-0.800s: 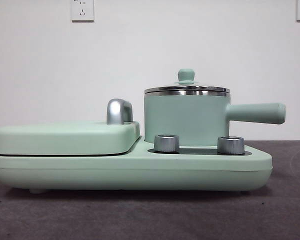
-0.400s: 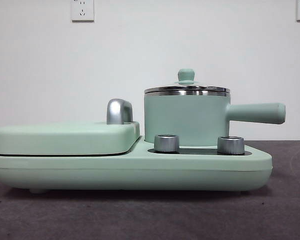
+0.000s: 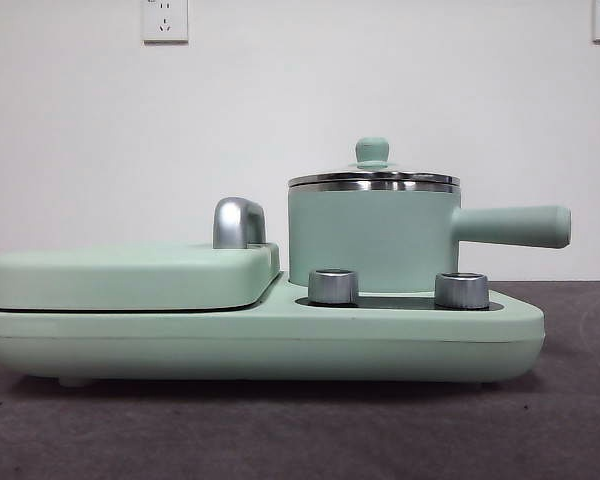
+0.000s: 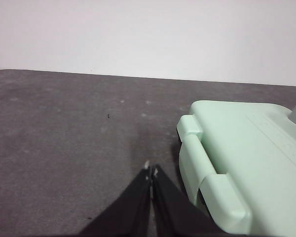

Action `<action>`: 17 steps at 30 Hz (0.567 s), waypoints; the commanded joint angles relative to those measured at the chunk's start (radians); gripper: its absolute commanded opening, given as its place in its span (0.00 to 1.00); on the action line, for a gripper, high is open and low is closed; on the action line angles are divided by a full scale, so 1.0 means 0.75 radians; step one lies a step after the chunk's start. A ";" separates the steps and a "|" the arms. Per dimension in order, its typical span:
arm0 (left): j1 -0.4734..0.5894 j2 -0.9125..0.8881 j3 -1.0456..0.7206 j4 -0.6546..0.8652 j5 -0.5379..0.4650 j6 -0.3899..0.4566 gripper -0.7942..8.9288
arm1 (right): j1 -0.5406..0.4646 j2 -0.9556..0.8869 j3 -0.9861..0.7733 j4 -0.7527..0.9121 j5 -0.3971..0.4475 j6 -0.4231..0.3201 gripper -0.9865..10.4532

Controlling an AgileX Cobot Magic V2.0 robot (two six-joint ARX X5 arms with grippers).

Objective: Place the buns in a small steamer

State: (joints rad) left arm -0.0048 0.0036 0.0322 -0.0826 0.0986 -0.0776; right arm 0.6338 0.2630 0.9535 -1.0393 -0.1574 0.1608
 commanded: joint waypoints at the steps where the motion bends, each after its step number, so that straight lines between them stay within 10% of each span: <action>1: 0.001 -0.001 -0.025 0.011 -0.007 0.013 0.09 | -0.015 0.000 0.007 0.017 0.007 -0.011 0.11; 17: 0.001 -0.001 -0.025 0.010 -0.007 0.013 0.09 | -0.672 -0.146 -0.790 1.008 -0.058 -0.025 0.11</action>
State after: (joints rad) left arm -0.0048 0.0036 0.0322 -0.0830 0.0986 -0.0776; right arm 0.1421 0.1600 0.3832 -0.3176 -0.2054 0.1532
